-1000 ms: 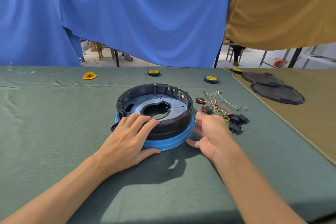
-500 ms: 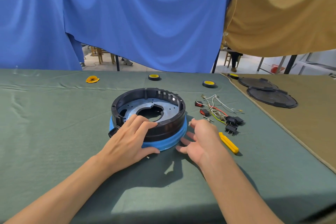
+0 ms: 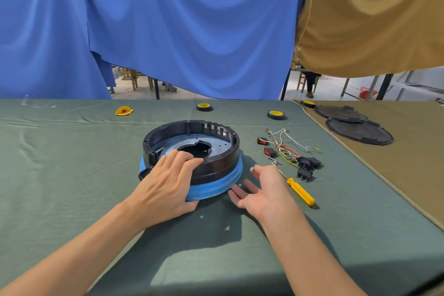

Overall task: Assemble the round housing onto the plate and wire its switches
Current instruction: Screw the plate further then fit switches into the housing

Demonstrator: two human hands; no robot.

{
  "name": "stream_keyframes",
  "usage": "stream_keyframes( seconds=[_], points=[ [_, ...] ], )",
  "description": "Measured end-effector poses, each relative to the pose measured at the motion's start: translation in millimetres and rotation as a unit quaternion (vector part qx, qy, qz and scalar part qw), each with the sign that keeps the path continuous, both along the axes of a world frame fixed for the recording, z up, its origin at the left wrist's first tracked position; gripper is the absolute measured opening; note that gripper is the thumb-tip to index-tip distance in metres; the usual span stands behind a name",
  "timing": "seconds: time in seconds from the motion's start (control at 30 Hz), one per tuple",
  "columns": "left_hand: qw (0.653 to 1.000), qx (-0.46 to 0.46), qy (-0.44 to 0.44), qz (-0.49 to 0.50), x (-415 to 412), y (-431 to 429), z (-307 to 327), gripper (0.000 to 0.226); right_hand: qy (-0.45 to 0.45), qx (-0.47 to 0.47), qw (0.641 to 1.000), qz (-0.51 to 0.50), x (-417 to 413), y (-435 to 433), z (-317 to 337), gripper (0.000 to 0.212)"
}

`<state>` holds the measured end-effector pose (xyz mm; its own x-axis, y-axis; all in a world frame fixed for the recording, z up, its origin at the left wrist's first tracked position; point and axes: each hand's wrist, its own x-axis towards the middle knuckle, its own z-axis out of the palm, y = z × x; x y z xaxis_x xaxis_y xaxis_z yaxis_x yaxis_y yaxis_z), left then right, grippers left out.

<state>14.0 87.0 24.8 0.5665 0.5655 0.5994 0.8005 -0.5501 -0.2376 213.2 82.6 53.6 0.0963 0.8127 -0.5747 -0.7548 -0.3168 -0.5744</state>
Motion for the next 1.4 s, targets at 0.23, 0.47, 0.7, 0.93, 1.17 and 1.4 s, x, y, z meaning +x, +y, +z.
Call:
stream_keyframes(
  seconds=[0.23, 0.47, 0.7, 0.93, 1.17, 1.4],
  points=[
    [0.992, 0.037, 0.002, 0.124, 11.5, -1.7, 25.3, 0.071, 0.087, 0.106, 0.990, -0.023, -3.0, 1.5, 10.2, 0.008],
    [0.973, 0.071, 0.011, 0.218, 18.8, 4.8, 44.7, 0.048, 0.086, 0.161, 0.983, -0.021, -16.3, -0.3, 30.1, 0.010],
    [0.961, -0.006, -0.139, 0.239, 22.5, 2.4, 76.7, 0.065, -0.006, 0.237, 0.971, -0.015, -18.8, 2.0, 52.0, 0.010],
    [0.881, -0.083, -0.420, 0.203, 11.2, 8.9, 104.2, 0.040, -0.154, 0.231, 0.960, -0.039, -11.3, 0.3, 48.5, 0.010],
    [0.696, -0.288, -0.630, 0.188, -8.4, 16.6, 115.4, 0.038, -0.258, 0.291, 0.921, -0.020, -4.4, -3.4, 51.7, 0.015],
    [0.521, -0.529, -0.661, 0.111, -16.6, 1.8, 85.1, 0.030, -0.346, 0.349, 0.863, 0.116, -14.0, -3.2, 47.3, 0.014]
  ],
)
